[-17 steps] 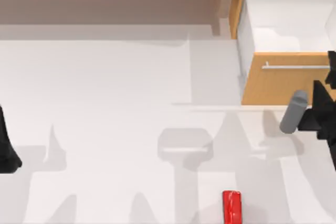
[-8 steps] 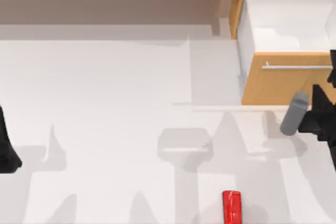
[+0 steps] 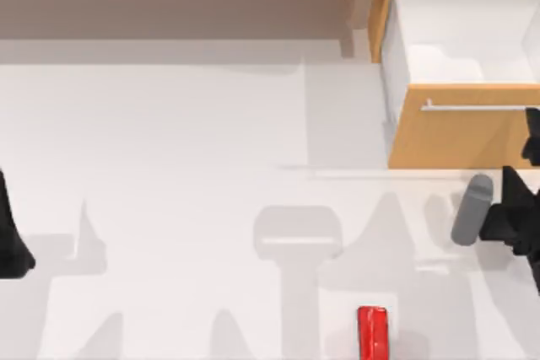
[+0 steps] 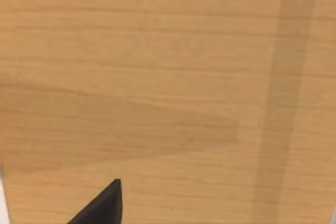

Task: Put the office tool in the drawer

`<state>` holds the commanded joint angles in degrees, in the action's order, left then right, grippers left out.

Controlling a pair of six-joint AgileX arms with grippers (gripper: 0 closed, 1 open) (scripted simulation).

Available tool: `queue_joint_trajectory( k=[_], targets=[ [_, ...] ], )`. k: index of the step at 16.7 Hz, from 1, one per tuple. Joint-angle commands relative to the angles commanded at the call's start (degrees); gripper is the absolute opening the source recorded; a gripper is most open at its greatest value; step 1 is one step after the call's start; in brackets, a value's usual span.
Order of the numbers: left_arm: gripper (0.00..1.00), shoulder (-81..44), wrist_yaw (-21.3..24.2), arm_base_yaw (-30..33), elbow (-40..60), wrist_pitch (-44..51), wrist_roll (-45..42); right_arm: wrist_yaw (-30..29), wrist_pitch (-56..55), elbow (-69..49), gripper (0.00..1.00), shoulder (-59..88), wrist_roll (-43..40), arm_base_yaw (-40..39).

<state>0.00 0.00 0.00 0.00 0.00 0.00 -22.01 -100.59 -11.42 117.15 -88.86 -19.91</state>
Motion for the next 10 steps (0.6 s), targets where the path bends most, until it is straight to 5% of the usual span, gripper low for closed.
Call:
queue_joint_trajectory(
  k=[5,10],
  targets=[
    [1.0,0.0,0.0,0.0,0.0,0.0,0.0,0.49,7.61,-4.38,1.0,-5.03,8.48,-5.73],
    [1.0,0.0,0.0,0.0,0.0,0.0,0.0,1.75,30.29,-14.46,1.0,-12.93,31.09,-16.2]
  ],
)
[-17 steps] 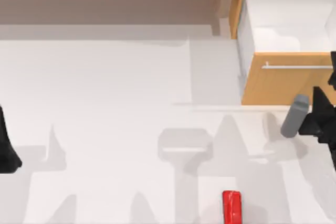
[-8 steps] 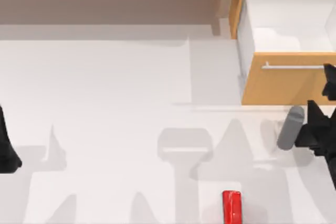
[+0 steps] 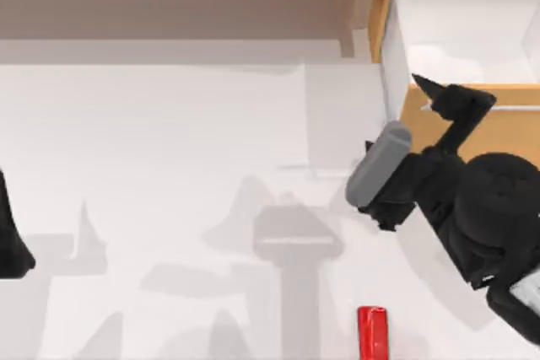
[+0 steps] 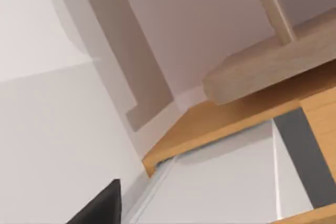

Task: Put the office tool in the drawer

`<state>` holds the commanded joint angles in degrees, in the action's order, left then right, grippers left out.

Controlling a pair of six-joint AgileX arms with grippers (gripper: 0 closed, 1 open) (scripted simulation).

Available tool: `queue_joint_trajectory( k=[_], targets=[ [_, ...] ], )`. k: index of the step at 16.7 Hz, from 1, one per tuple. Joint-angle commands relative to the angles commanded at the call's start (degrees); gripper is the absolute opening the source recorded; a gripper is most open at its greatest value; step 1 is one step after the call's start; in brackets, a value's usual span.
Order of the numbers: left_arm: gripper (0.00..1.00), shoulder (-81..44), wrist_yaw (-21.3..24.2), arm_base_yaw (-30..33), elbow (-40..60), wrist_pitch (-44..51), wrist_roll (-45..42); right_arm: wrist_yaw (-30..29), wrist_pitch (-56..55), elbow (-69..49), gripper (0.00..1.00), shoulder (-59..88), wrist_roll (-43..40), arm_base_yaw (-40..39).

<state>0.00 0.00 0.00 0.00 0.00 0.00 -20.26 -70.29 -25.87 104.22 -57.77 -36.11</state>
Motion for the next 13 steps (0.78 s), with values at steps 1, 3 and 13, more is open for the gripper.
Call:
queue_joint_trajectory(
  k=[1,3,13],
  targets=[
    [1.0,0.0,0.0,0.0,0.0,0.0,0.0,0.37,6.07,-2.26,1.0,-1.42,5.75,-2.06],
    [1.0,0.0,0.0,0.0,0.0,0.0,0.0,1.31,19.53,-6.67,1.0,-3.76,18.04,-5.84],
    [1.0,0.0,0.0,0.0,0.0,0.0,0.0,10.95,93.11,-28.33,1.0,-9.65,80.52,-15.83]
  ],
)
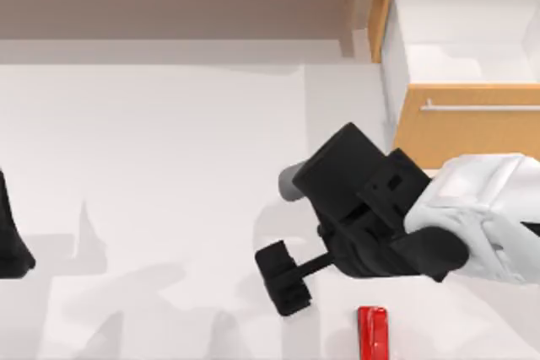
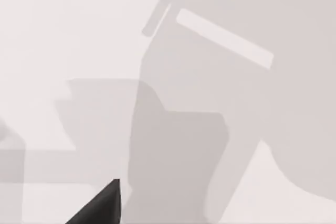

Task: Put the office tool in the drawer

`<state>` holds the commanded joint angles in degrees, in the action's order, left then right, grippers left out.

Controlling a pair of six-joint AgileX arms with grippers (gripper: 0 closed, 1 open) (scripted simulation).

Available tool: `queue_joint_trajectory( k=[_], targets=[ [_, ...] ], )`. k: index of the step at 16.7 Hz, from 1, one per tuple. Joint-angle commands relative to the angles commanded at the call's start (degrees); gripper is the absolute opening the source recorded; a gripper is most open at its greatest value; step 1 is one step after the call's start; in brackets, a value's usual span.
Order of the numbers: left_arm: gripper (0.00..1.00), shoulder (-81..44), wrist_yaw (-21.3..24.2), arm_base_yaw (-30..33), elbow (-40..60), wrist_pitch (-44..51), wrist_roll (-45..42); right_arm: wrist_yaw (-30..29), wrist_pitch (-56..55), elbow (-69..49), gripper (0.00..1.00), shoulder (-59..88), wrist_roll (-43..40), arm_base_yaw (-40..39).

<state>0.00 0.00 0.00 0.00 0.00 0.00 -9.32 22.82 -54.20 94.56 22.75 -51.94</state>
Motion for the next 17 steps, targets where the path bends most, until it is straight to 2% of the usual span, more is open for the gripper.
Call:
queue_joint_trajectory(
  k=[4,8,17],
  targets=[
    [1.0,0.0,0.0,0.0,0.0,0.0,0.0,4.89,21.47,-6.1,1.0,0.16,18.16,-0.37],
    [1.0,0.0,0.0,0.0,0.0,0.0,0.0,8.56,33.56,-9.68,1.0,0.86,29.01,0.13],
    [1.0,0.0,0.0,0.0,0.0,0.0,0.0,9.38,34.93,-9.61,1.0,1.45,31.3,0.31]
  ],
)
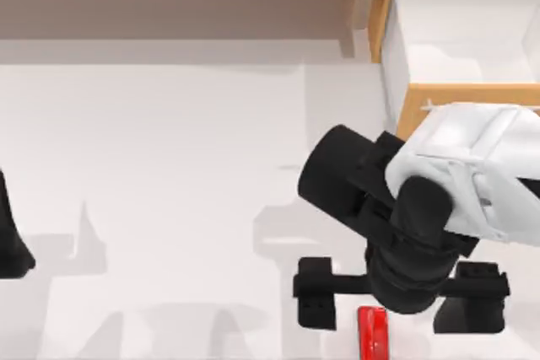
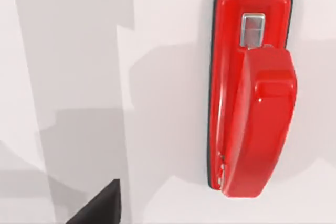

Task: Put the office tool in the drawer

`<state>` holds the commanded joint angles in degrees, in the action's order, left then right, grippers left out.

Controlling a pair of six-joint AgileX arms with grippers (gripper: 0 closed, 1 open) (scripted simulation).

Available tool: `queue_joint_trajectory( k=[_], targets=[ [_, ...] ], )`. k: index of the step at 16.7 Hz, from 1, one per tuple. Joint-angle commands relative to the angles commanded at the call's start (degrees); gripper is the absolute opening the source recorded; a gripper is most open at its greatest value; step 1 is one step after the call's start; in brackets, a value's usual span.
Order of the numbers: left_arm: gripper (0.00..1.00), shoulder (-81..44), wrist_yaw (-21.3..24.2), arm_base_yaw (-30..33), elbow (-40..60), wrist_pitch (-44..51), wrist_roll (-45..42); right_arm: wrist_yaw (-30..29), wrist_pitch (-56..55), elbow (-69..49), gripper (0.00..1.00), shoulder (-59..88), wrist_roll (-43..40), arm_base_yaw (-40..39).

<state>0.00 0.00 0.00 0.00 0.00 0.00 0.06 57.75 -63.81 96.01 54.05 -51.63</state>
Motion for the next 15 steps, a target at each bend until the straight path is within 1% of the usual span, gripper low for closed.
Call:
queue_joint_trajectory(
  k=[7,12,15],
  targets=[
    [1.0,0.0,0.0,0.0,0.0,0.0,0.0,0.03,-14.25,7.93,1.0,6.0,0.23,-0.02],
    [1.0,0.0,0.0,0.0,0.0,0.0,0.0,0.03,-15.27,8.68,1.0,6.52,0.25,-0.03],
    [1.0,0.0,0.0,0.0,0.0,0.0,0.0,0.03,-15.27,8.68,0.77,6.52,0.25,-0.03]
  ],
)
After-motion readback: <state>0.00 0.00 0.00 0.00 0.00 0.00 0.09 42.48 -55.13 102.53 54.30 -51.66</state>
